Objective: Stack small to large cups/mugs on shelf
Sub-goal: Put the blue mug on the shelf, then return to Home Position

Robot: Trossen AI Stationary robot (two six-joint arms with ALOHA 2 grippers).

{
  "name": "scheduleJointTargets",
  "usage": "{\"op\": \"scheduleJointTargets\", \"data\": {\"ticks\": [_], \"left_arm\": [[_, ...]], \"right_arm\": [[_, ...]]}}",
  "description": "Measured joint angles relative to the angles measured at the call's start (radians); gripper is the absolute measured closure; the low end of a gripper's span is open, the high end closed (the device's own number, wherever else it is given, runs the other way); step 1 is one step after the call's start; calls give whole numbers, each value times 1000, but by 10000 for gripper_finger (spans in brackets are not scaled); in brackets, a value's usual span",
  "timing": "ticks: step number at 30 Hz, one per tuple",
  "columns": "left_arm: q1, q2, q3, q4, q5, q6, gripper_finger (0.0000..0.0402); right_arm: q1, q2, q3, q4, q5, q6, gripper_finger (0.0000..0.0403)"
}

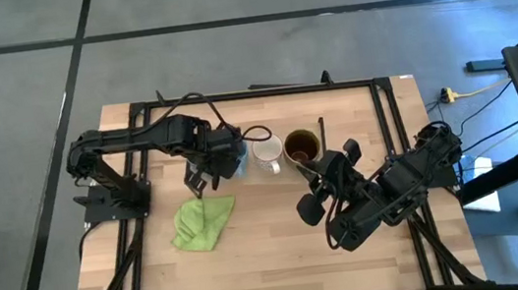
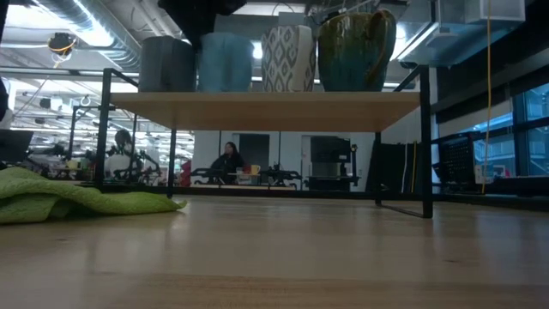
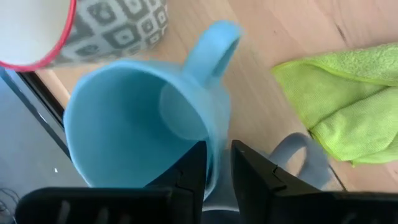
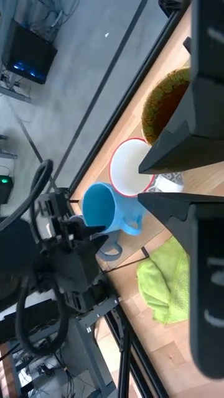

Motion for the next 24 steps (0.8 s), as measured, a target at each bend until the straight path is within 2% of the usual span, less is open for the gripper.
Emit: {"op": "scheduleJointTargets", "data": {"ticks": [8,13,24], "left_arm": [[-12,-8,0,13,-5,-4,326],[-13,-7,3,8,-38,0,326],[-21,-8,189,-34,1,-40,323]], "right_arm": [[-37,0,0,0,-77,-7,342],[-40,0,0,0,-34,-8,342],[-36,-7,0,0,-7,-8,342]]}}
